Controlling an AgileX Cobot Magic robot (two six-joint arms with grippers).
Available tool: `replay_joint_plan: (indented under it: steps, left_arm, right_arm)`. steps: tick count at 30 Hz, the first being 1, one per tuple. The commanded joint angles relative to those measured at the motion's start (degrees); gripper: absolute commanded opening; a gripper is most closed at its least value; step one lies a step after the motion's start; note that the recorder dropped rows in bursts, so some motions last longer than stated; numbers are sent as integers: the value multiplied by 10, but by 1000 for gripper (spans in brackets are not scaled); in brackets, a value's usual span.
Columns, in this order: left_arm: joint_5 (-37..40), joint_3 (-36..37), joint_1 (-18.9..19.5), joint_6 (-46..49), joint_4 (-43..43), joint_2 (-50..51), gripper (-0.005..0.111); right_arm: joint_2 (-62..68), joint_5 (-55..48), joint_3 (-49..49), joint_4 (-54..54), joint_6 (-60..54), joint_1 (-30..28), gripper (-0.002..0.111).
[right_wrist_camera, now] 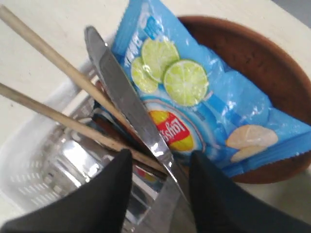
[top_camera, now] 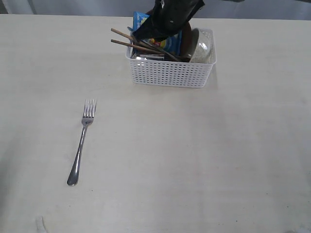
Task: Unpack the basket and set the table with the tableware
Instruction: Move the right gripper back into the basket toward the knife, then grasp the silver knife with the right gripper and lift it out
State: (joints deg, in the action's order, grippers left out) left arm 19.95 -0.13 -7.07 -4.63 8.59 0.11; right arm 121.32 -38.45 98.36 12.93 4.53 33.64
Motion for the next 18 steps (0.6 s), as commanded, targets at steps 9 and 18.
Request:
replay_joint_plan:
  steps: [9,18]
  left_arm:
    - [0,1,-3,-1,-2,-1,0]
    - [0,1,-3,-1,-2,-1,0]
  right_arm:
    - [71,-24,58,-52,-78,-2,41]
    - [97,-5,58,-55,-93,-9,41]
